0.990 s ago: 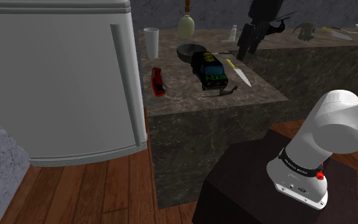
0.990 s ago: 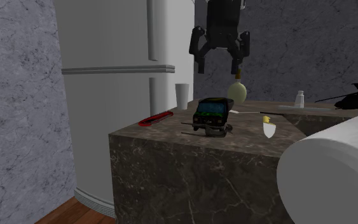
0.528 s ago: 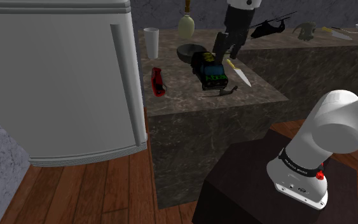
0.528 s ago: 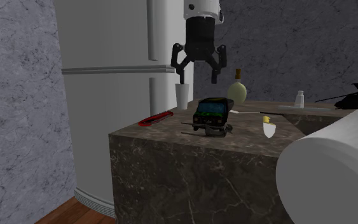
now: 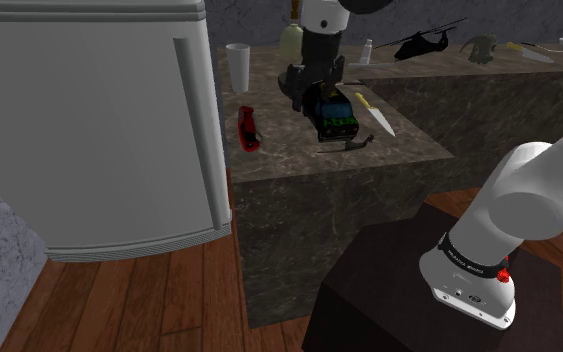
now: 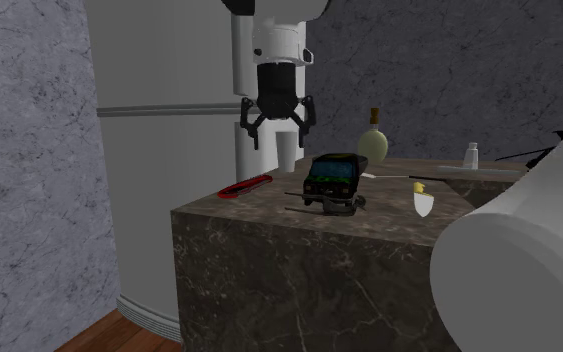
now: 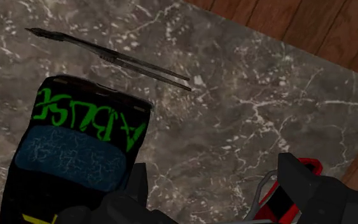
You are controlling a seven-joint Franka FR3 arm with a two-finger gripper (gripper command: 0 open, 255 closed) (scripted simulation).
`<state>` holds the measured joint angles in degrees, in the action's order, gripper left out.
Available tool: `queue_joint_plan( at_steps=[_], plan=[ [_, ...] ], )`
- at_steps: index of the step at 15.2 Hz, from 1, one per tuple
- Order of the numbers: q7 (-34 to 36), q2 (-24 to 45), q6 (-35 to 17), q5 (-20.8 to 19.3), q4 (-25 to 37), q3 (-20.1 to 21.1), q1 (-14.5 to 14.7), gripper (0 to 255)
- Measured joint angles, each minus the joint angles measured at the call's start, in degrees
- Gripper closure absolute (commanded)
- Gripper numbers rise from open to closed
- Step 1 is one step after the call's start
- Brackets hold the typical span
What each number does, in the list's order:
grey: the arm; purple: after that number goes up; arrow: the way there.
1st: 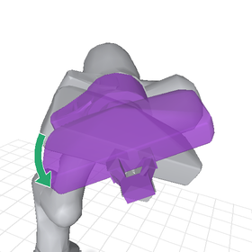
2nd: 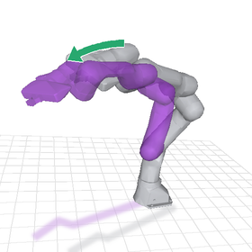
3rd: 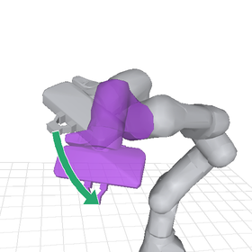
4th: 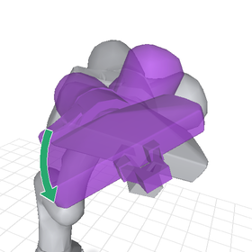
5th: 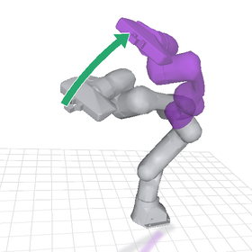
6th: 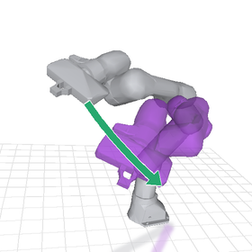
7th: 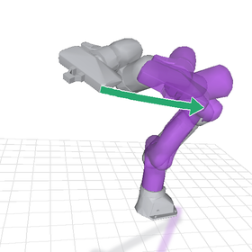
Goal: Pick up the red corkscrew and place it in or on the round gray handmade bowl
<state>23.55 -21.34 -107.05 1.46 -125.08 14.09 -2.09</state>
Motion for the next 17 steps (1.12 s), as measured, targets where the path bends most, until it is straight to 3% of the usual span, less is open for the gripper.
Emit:
queue_joint_plan(
  at_steps=[9, 14, 17],
  plan=[
    [14.66, 22.41, -3.12, -8.12, 16.97, 4.50, -0.99, 0],
    [21.39, 35.31, -1.46, -13.40, 29.65, 4.24, 0.55, 0],
    [22.82, 38.21, -1.84, -14.52, 31.77, 3.94, 1.10, 0]
  ],
)
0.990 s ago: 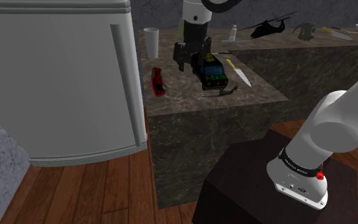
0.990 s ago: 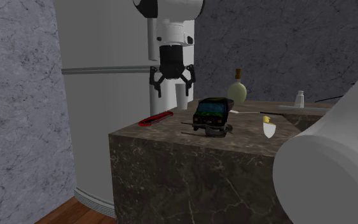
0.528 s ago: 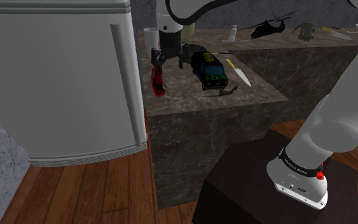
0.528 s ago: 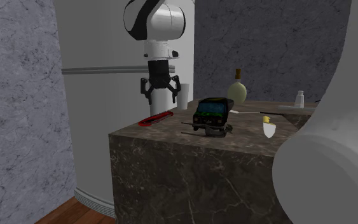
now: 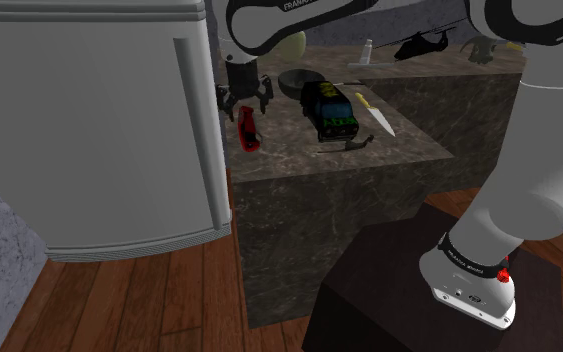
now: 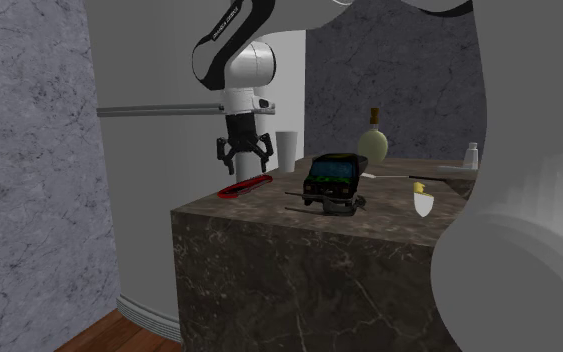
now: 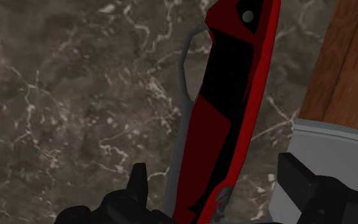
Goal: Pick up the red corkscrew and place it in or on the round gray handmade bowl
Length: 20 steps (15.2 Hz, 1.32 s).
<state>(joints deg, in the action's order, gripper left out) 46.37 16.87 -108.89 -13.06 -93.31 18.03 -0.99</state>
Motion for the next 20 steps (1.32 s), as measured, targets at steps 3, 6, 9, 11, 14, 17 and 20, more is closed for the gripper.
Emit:
queue_joint_plan(
  at_steps=[3, 6, 9, 11, 14, 17, 20],
  plan=[
    [0.34, 0.72, -1.70, -0.35, -1.03, -0.17, -0.05, 0],
    [0.61, 1.21, -3.76, -0.65, -2.66, -0.33, -0.17, 0],
    [0.65, 1.37, -4.15, -0.74, -2.87, -0.38, -0.19, 0],
    [0.64, 1.37, -4.19, -0.74, -2.88, -0.38, -0.20, 0],
    [0.65, 1.33, -4.18, -0.74, -2.85, -0.38, -0.19, 255],
    [0.66, 1.33, -4.22, -0.74, -2.89, -0.39, -0.21, 255],
    [0.65, 1.29, -4.26, -0.73, -2.95, -0.39, -0.22, 255]
  ],
)
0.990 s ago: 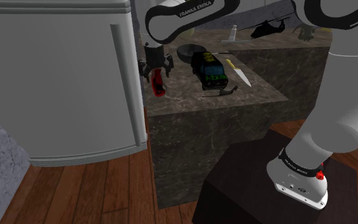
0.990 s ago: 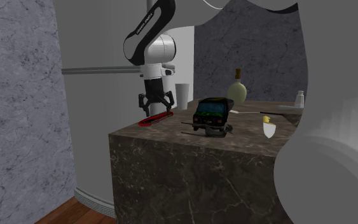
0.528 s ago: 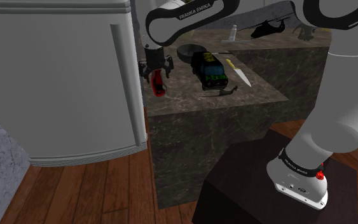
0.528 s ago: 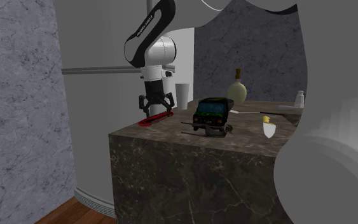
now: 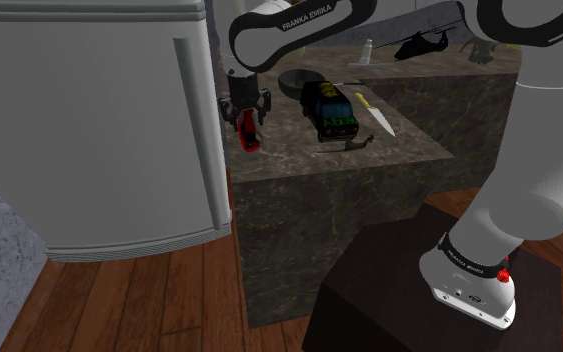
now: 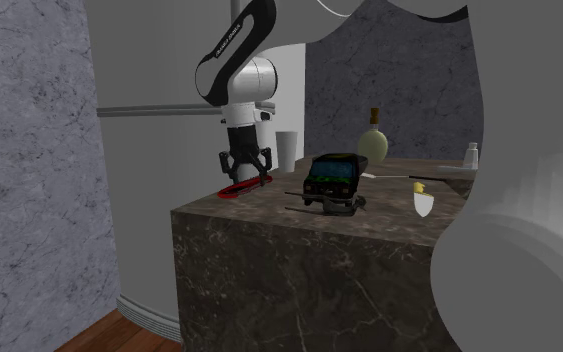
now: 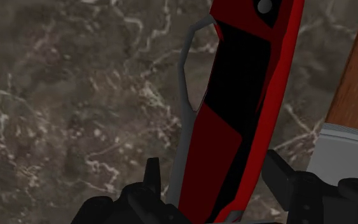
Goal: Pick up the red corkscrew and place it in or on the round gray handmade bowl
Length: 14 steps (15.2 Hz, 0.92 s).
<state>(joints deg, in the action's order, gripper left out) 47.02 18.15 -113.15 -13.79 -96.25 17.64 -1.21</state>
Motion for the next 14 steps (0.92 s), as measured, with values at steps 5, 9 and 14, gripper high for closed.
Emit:
queue_joint_plan(
  at_steps=[5, 9, 14],
  plan=[
    [-0.12, -0.09, 0.82, 0.11, 0.65, 0.06, 0.06, 255],
    [-0.71, -0.96, 3.51, 0.57, 2.56, 0.21, 0.03, 255],
    [-1.33, -1.53, 6.96, 0.97, 5.53, 0.34, 0.10, 255]
  ],
)
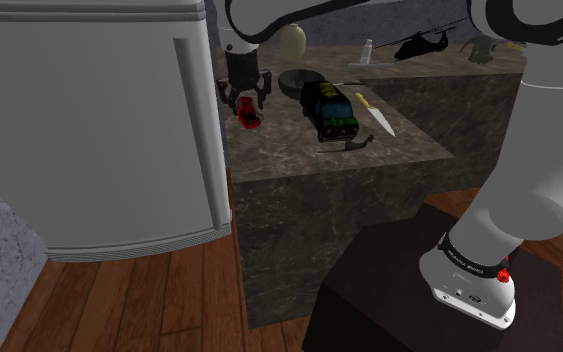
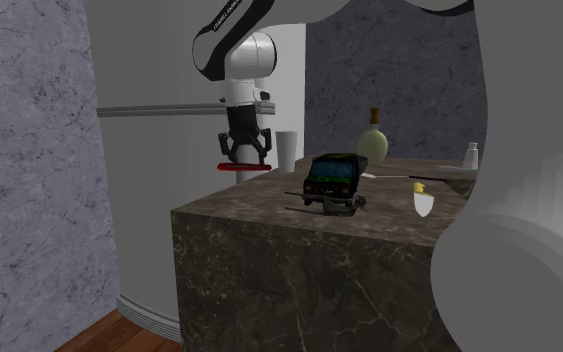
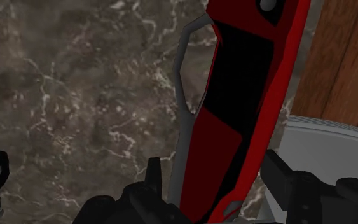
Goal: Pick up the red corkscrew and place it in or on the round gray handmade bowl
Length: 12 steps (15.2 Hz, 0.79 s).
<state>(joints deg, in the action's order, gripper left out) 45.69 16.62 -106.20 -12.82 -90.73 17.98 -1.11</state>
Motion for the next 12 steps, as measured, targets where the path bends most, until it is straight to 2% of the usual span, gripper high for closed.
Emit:
queue_joint_plan(
  at_steps=[12],
  plan=[
    [-1.16, 0.09, 9.16, 0.33, 9.32, 0.27, 0.65, 255]
  ],
)
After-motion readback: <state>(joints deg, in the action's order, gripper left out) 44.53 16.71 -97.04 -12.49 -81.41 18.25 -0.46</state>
